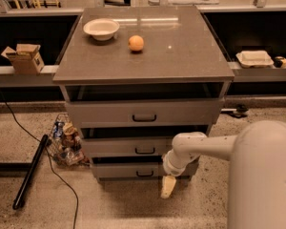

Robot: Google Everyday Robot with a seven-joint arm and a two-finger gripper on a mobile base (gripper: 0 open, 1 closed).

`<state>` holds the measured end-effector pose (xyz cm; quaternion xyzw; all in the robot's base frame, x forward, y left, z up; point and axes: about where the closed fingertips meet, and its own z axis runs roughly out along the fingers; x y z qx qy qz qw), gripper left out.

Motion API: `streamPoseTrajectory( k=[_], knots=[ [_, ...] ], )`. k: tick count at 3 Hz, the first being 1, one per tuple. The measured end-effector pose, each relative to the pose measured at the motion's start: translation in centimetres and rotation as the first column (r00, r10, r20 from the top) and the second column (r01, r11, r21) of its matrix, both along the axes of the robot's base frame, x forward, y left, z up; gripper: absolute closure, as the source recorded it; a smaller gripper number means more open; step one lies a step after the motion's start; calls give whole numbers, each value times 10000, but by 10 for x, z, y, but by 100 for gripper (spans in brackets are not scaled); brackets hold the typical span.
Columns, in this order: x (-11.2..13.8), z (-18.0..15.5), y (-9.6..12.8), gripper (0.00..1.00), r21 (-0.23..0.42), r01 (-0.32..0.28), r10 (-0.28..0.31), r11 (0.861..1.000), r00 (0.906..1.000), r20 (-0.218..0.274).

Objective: Open bottom drawer

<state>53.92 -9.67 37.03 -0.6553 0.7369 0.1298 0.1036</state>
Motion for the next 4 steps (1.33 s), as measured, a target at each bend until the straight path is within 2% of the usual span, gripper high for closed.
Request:
streamPoseTrajectory(
  k=[1,2,3,4],
  knots=[
    [7,-62,-8,0,-189,-467,462,9987,9986,-273],
    [15,-119,-22,0,-102,-581,576,9983,9971,-489],
    [29,-154,-31,0,188,-512,516,9985,9985,-178],
    [48,-158,-32,0,316,-668,651,9973,9966,496]
  ],
)
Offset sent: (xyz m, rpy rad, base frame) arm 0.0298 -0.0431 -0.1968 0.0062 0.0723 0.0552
